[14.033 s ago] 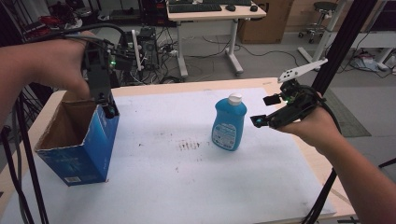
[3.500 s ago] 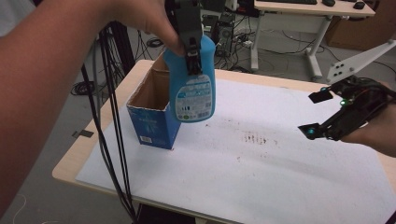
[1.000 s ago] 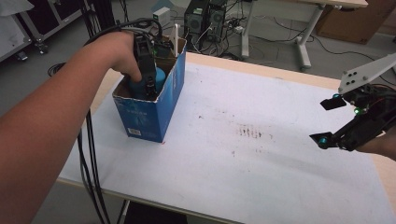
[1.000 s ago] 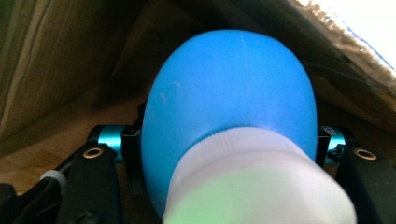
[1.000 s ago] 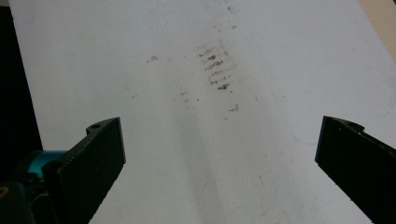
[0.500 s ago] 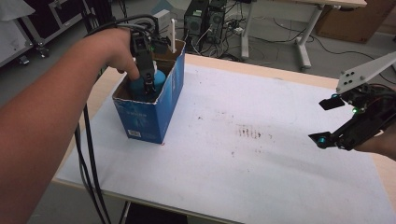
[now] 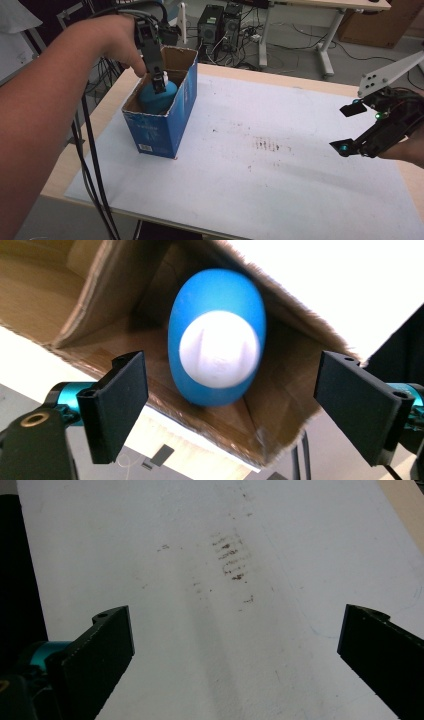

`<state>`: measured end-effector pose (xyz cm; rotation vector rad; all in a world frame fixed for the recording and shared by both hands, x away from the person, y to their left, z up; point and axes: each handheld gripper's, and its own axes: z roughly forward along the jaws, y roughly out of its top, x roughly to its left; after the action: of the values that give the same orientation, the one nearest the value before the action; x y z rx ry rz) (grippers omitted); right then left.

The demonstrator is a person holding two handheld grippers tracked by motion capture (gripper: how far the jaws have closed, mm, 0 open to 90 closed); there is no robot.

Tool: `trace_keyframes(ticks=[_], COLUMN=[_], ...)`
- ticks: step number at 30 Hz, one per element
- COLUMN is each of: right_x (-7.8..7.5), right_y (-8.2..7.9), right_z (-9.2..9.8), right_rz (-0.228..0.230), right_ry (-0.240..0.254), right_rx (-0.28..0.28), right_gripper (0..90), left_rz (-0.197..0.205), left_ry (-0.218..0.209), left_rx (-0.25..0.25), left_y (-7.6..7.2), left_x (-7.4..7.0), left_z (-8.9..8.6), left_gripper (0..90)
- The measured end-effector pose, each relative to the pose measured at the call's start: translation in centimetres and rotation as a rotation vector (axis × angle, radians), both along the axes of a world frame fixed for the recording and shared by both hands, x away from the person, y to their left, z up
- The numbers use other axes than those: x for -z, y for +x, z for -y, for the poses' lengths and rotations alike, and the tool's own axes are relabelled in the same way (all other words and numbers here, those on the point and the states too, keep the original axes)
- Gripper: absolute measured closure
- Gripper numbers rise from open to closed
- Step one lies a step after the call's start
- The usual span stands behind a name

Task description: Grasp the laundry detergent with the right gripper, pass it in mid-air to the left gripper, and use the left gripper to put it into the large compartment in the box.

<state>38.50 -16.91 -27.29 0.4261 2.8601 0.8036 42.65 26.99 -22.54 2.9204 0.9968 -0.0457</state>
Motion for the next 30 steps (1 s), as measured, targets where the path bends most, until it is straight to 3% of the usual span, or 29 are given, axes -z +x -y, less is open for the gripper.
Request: trace_keyframes(ticks=[6, 12, 21, 25, 30], right_x=[-0.8, -1.9, -1.5, -0.9, -0.4], right_y=[0.2, 0.9, 2.4, 3.1, 3.5], right_z=[0.0, 0.0, -0.3, -0.3, -0.6], right_rz=[0.003, -0.002, -0.033, -0.051, -0.063], right_ry=[-0.022, -0.039, -0.114, -0.171, -0.207], right_rx=[-0.018, -0.044, -0.084, -0.082, -0.099], right_gripper=[0.6, 0.6, 0.6, 0.6, 0.6], left_rz=[0.03, 0.038, 0.008, -0.019, -0.032], left_ry=[0.009, -0.001, -0.029, -0.036, -0.035], left_rx=[0.029, 0.129, 0.308, 0.354, 0.402], left_y=[-0.4, -0.8, -0.9, -0.9, -0.8], left_x=[-2.6, -3.9, -3.1, -2.5, -1.7], left_z=[1.4, 4.1, 8.5, 10.2, 11.9], left_gripper=[12.4, 10.4, 6.6, 6.4, 2.6])
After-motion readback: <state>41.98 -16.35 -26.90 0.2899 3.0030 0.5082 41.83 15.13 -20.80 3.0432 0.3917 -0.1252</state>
